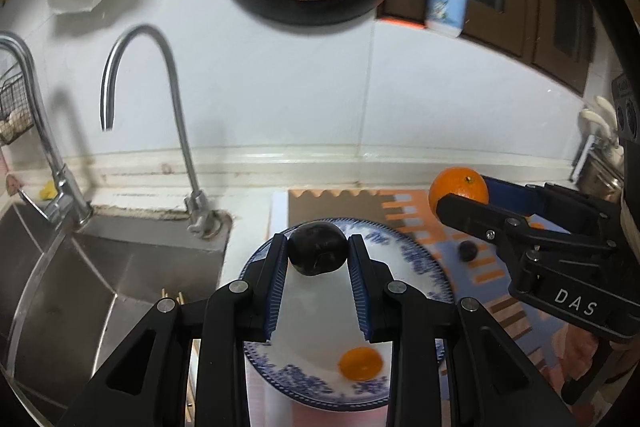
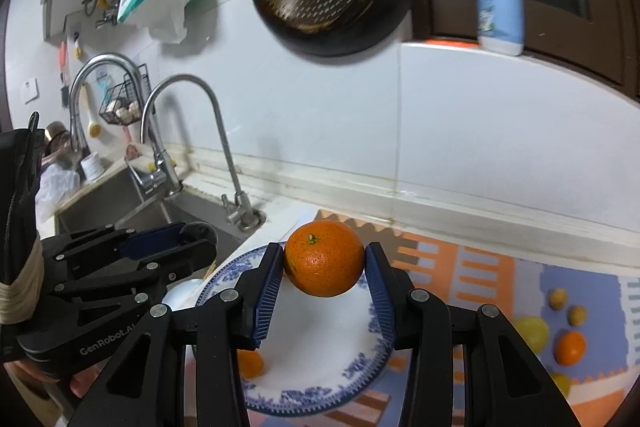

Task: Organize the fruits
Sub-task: 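Carry the plum and tangerine over the plate with both tools, then open the left tool to drop the plum while the right tool releases the tangerine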

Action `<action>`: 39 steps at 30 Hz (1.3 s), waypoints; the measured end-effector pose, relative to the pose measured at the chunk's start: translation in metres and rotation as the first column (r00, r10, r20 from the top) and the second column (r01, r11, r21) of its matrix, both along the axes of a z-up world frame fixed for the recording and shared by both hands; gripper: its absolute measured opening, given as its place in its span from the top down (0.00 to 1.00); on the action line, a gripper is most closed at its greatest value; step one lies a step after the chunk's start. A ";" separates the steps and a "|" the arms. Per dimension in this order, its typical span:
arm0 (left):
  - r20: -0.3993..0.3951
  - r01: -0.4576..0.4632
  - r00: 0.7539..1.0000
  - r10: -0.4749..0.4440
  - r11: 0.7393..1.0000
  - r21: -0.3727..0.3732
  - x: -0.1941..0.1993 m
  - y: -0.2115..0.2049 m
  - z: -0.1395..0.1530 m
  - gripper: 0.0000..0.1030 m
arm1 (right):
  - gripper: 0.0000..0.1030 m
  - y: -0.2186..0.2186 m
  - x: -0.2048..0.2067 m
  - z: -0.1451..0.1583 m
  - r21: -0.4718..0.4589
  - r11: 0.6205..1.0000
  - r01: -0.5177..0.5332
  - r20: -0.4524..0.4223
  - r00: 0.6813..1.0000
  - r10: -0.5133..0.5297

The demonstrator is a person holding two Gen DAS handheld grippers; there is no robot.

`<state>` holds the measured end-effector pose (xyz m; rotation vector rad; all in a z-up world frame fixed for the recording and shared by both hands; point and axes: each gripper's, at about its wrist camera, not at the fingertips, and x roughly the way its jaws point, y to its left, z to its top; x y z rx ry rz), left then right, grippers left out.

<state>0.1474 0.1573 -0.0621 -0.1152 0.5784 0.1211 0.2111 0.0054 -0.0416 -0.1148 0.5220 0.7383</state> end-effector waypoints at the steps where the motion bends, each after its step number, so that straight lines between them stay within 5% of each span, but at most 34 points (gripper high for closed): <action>1: -0.009 -0.006 1.000 0.006 1.000 -0.002 0.003 0.003 -0.004 0.71 | 0.58 0.005 0.004 -0.003 -0.007 1.000 -0.008 -0.008 1.000 0.008; 19: -0.162 -0.041 0.986 0.031 0.998 -0.056 0.058 0.036 -0.067 0.71 | 0.58 0.059 0.064 -0.068 -0.131 0.989 -0.073 -0.176 0.983 0.050; 34: -0.233 -0.041 0.972 0.016 0.994 -0.104 0.071 0.042 -0.090 0.70 | 0.58 0.075 0.078 -0.092 -0.183 0.978 -0.095 -0.241 0.969 0.049; 39: -0.217 -0.051 0.976 0.030 0.994 -0.092 0.066 0.042 -0.084 0.58 | 0.50 0.073 0.078 -0.091 -0.181 0.980 -0.083 -0.232 0.972 0.040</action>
